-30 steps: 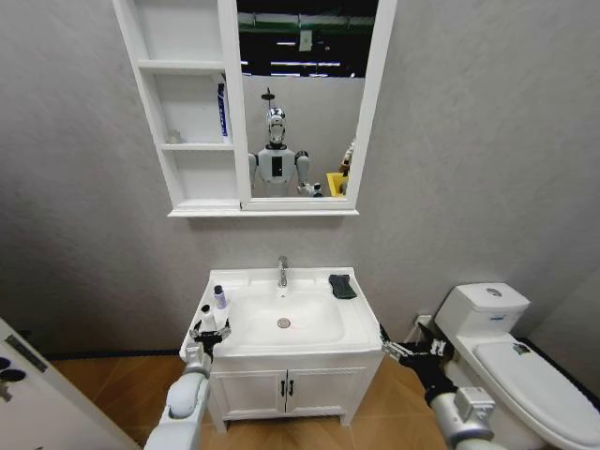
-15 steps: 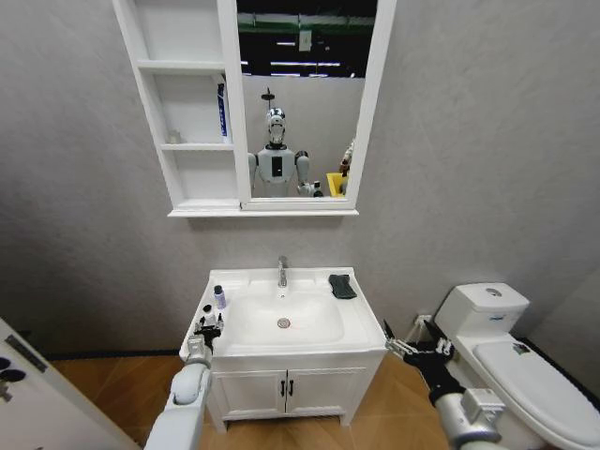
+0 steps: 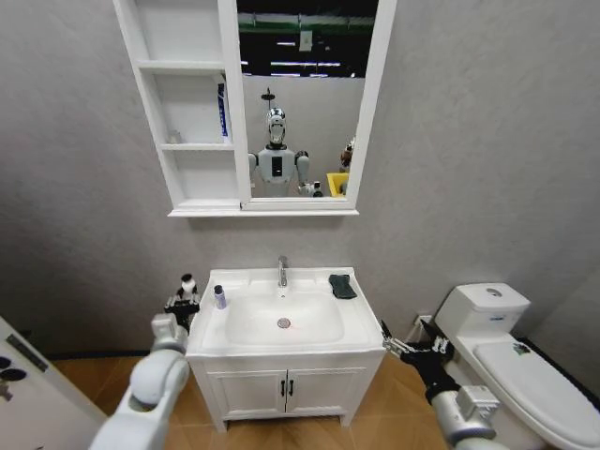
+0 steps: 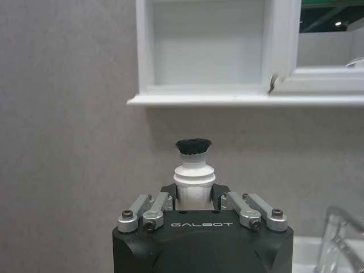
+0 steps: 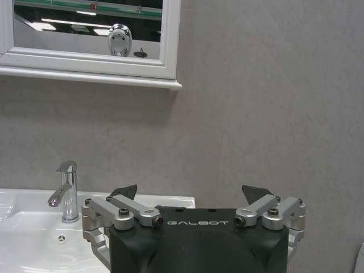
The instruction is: Move facial cleanser and shampoo from washbasin to cabinet, then wipe washbasin with towel.
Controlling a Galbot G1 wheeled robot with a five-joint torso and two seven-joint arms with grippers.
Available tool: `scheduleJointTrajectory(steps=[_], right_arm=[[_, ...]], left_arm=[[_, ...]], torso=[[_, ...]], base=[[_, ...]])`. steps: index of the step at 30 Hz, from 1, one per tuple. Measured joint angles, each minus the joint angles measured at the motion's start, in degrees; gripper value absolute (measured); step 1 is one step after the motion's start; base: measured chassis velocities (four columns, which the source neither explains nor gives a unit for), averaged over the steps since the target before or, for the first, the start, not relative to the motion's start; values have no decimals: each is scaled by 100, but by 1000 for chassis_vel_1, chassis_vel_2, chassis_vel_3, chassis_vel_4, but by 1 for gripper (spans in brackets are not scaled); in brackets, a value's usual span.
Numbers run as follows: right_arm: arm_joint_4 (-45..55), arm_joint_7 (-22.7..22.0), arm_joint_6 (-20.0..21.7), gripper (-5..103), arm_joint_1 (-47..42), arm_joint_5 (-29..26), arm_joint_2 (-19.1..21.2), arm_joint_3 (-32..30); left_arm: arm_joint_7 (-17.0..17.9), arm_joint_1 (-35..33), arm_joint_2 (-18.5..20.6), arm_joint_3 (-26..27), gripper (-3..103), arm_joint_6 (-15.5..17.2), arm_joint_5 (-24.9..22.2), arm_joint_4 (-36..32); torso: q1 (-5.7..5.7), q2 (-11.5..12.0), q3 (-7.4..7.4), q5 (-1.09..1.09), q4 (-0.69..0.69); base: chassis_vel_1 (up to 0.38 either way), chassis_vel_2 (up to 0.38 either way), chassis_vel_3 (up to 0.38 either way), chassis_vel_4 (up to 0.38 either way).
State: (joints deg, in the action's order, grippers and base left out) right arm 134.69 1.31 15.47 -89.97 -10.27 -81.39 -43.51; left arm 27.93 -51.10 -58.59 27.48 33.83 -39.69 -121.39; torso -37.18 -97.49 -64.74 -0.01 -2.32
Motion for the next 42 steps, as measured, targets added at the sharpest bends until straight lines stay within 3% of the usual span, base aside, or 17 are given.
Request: scheduleJointTrajectory(steps=[2,3,4,5,6,8,9,12,13,16,18,21,22,25,28,30,42], right_arm=[[-11,-1,-50,100,-47,-2,-33,-55],[-11,-1,-50,100,-47,-2,-33,-55],[-12,0,-69,100,-63,-4,-46,-73],[-20,0,-130,100,-105,-5,-76,-108],[-20,0,-130,100,-105,-5,-76,-108],[-29,2,-205,100,-171,-3,-123,-146],[-29,2,-205,100,-171,-3,-123,-146],[13,-8,-227,100,-210,-21,-144,-220],[13,-8,-227,100,-210,-21,-144,-220],[30,-84,-265,100,-227,-47,-148,-295],[30,-89,-279,100,-240,-56,-153,-309],[33,-97,-330,100,-302,-106,-178,-359],[33,-97,-330,100,-302,-106,-178,-359],[28,-109,-348,100,-287,-133,-162,-373],[27,-114,-348,100,-277,-134,-161,-372],[34,-132,-348,100,-264,-157,-157,-365],[-2,-143,-378,100,-274,-239,-119,-434]], left_arm=[[535,1155,1002,-212,32,418,-1336,6],[535,1155,1002,-212,32,418,-1336,6],[665,1589,1268,-327,32,501,-1676,112],[875,2519,1621,-677,31,634,-2303,380],[875,2519,1621,-677,31,634,-2303,380],[930,3933,1759,-1454,31,707,-2698,1021],[930,3933,1759,-1454,31,707,-2698,1021],[638,5580,1451,-2530,31,712,-2712,2303],[638,5580,1451,-2530,31,712,-2712,2303],[360,6505,916,-3230,31,670,-2600,3493],[267,6632,808,-3354,31,652,-2514,3764],[-187,6971,436,-3689,31,512,-1933,4881],[-187,6971,436,-3689,31,512,-1933,4881],[-601,7312,-42,-3808,31,202,-1232,6050],[-688,7382,-141,-3807,31,112,-1058,6295],[-855,7532,-421,-3798,31,-145,-657,7020],[-849,7368,-563,-3564,31,-553,-461,7564]], torso=[[-1,0,0,-1,-1],[-1,0,0,-1,-1],[-1,0,0,2,-1],[-1,0,0,2,1],[-1,0,0,2,1],[0,0,0,-1,2],[0,0,0,-1,2],[-1,0,0,2,-1],[-1,0,0,2,-1],[-2,0,-1,3,-1],[-2,0,-1,3,-3],[-2,1,-2,1,-1],[-2,1,-2,1,-1],[-2,1,-2,1,1],[-2,1,-1,3,1],[-2,1,-1,2,0],[-1,0,0,1,2]], base=[[0,0,0,0],[0,0,0,0],[0,0,0,0],[0,0,0,0],[0,0,0,0],[0,0,0,0],[0,0,0,0],[0,0,0,0],[0,0,0,0],[0,0,0,0],[0,0,0,0],[0,0,0,0],[0,0,0,0],[0,0,0,0],[0,0,0,0],[0,0,0,0],[0,0,0,0]])
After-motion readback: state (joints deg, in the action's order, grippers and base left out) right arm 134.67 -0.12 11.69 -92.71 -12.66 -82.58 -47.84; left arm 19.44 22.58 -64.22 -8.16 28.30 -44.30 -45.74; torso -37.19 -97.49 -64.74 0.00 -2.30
